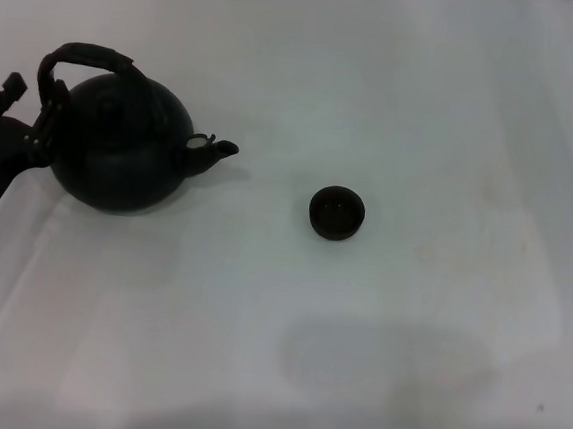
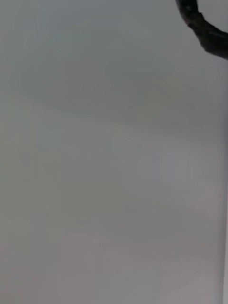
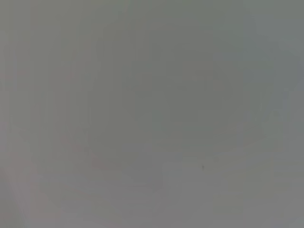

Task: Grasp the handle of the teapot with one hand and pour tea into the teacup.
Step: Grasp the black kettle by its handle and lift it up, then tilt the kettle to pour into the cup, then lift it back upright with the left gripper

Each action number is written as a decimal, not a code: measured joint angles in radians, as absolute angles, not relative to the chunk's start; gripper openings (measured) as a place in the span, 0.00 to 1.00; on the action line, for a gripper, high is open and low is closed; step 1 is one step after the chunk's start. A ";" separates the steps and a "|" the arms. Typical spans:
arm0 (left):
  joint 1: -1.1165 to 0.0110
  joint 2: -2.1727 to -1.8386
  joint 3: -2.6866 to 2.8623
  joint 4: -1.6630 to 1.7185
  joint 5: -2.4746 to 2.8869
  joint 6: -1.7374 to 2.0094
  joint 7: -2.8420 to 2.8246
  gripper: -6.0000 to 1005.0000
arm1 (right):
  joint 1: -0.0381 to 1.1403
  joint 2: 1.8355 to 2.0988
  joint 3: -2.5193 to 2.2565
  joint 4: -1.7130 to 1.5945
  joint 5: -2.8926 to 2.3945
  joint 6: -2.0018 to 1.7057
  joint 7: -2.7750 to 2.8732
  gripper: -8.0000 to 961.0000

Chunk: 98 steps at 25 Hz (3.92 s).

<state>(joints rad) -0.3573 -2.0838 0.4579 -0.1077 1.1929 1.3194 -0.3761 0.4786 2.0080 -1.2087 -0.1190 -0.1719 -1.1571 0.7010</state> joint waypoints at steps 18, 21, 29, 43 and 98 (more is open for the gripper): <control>-0.388 -2.078 0.464 -0.094 1.201 1.324 -0.324 0.12 | 0.484 2.011 -1.193 -0.121 -0.171 -1.152 0.709 0.89; -0.405 -2.076 0.465 -0.071 1.224 1.353 -0.326 0.12 | 0.489 2.011 -1.185 -0.121 -0.170 -1.150 0.705 0.89; -0.490 -2.073 0.465 0.032 1.319 1.361 -0.374 0.12 | 0.492 2.010 -1.184 -0.129 -0.170 -1.127 0.703 0.89; -0.618 -2.080 0.465 0.066 1.418 1.296 -0.312 0.12 | 0.492 2.009 -1.181 -0.133 -0.160 -1.114 0.709 0.89; -0.662 -2.089 0.463 -0.134 1.466 1.304 0.247 0.12 | 0.490 2.016 -1.167 -0.133 -0.133 -1.109 0.716 0.89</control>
<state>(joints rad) -0.6619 -2.0892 0.4633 -0.1336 1.4661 1.3038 0.2473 0.4899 2.0157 -1.1673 -0.1334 -0.1335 -1.1091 0.7157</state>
